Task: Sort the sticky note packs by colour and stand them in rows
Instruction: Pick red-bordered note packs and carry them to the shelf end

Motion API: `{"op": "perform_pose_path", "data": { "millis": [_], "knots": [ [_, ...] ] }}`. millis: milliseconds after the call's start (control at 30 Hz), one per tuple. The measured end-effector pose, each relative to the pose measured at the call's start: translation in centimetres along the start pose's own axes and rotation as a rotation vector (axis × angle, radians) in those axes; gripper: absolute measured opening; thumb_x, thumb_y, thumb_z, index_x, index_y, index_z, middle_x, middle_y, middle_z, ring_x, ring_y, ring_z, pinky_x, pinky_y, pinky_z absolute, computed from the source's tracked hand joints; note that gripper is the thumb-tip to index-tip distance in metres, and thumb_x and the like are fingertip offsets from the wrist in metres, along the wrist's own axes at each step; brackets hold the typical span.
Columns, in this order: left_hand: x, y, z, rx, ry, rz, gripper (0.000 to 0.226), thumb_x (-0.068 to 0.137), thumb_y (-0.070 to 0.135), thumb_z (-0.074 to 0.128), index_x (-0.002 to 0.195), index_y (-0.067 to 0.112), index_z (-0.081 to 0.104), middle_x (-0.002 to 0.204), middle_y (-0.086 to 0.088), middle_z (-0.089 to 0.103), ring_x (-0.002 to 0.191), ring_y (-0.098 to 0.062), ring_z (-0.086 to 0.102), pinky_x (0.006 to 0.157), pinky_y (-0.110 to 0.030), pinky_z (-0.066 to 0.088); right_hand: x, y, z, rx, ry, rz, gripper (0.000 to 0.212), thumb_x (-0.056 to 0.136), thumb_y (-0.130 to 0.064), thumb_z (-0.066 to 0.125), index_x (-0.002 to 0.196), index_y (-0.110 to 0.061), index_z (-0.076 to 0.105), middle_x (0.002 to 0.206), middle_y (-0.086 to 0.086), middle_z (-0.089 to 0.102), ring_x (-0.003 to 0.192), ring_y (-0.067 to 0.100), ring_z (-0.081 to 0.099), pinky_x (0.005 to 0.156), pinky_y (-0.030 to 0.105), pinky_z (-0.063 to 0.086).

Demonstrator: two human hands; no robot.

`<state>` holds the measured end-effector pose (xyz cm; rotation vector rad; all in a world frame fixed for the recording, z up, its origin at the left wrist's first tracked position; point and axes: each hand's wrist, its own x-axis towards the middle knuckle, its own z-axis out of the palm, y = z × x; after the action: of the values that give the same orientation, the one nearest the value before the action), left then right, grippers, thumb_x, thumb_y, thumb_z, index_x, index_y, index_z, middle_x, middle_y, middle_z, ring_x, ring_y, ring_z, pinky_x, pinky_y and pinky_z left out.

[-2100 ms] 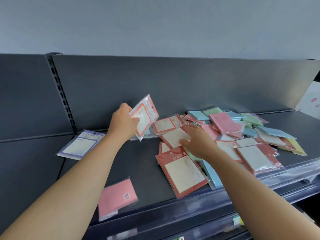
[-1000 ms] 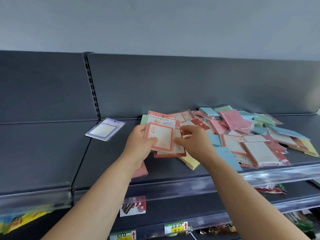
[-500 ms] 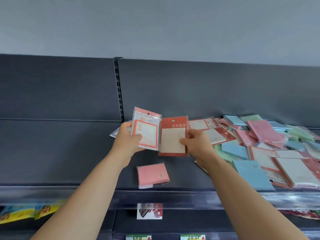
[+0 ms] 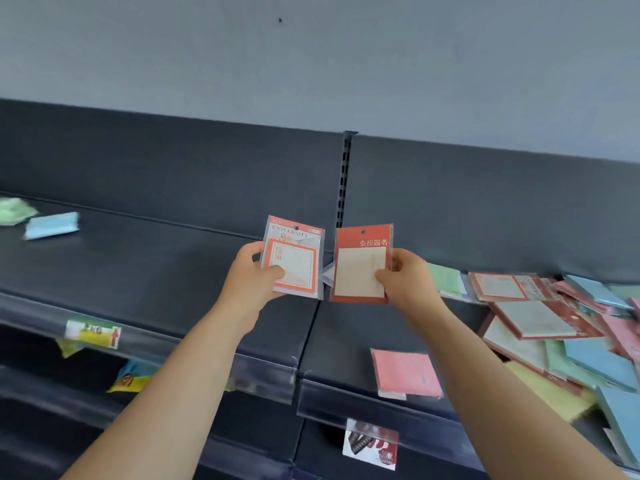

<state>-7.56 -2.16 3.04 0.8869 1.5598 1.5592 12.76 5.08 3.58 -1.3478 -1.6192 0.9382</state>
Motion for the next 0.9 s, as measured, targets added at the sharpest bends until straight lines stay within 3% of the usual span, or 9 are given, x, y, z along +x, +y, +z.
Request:
{"op": "perform_pose_path", "data": {
  "millis": [67, 167, 467, 600, 800, 900],
  "knots": [
    [0.5, 0.2, -2.8, 0.003, 0.044, 0.01, 0.046, 0.091, -0.004, 0.057, 0.129, 0.02, 0.047, 0.124, -0.003, 0.063, 0.108, -0.022, 0.064, 0.081, -0.038, 0.059, 0.0, -1.5, 2.6, 0.015, -0.041, -0.015, 0.03, 0.087, 0.004, 0.045, 0.106, -0.013, 0.062, 0.098, 0.0, 0.067, 0.087, 0.017, 0.063, 0.065, 0.027, 0.054],
    [1.3, 0.4, -7.6, -0.004, 0.112, 0.019, 0.046, 0.091, -0.006, 0.055, 0.129, 0.018, 0.049, 0.12, -0.003, 0.064, 0.104, -0.02, 0.066, 0.072, -0.031, 0.059, -0.1, -3.6, 7.1, 0.027, -0.094, -0.03, 0.035, 0.086, 0.0, 0.045, 0.114, -0.014, 0.062, 0.103, 0.0, 0.068, 0.092, 0.019, 0.066, 0.074, 0.037, 0.056],
    [5.3, 0.9, -24.3, 0.091, 0.231, 0.017, 0.032, 0.092, -0.001, 0.057, 0.119, 0.015, 0.052, 0.115, -0.003, 0.066, 0.098, -0.017, 0.067, 0.07, -0.029, 0.059, -1.2, -10.0, 22.6, 0.068, -0.15, -0.059, 0.033, 0.087, 0.0, 0.046, 0.114, -0.014, 0.062, 0.104, -0.001, 0.068, 0.093, 0.018, 0.065, 0.075, 0.035, 0.056],
    [8.1, 0.8, -30.8, 0.167, 0.241, -0.012, 0.031, 0.094, 0.002, 0.056, 0.122, 0.015, 0.054, 0.118, -0.003, 0.066, 0.101, -0.02, 0.066, 0.077, -0.035, 0.059, -1.8, -11.9, 28.7, 0.053, -0.147, -0.04, 0.031, 0.089, 0.001, 0.047, 0.113, -0.013, 0.06, 0.098, -0.004, 0.064, 0.082, 0.011, 0.06, 0.06, 0.02, 0.048],
    [12.5, 0.6, -35.9, 0.194, 0.208, -0.037, 0.029, 0.094, -0.002, 0.052, 0.119, 0.013, 0.054, 0.116, -0.004, 0.064, 0.103, -0.022, 0.064, 0.069, -0.029, 0.056, -1.0, -13.4, 34.5, 0.027, -0.127, 0.021, 0.025, 0.092, -0.002, 0.048, 0.11, -0.016, 0.058, 0.093, -0.007, 0.061, 0.076, 0.004, 0.056, 0.055, 0.018, 0.044],
    [15.3, 0.2, -37.0, 0.239, 0.189, -0.051, 0.032, 0.095, -0.002, 0.051, 0.123, 0.011, 0.054, 0.12, -0.005, 0.062, 0.106, -0.024, 0.064, 0.069, -0.03, 0.057, 0.3, -13.8, 36.3, 0.034, -0.114, 0.053, 0.023, 0.091, 0.0, 0.046, 0.102, -0.015, 0.058, 0.092, -0.004, 0.064, 0.076, 0.01, 0.058, 0.058, 0.022, 0.046]
  ]
}}
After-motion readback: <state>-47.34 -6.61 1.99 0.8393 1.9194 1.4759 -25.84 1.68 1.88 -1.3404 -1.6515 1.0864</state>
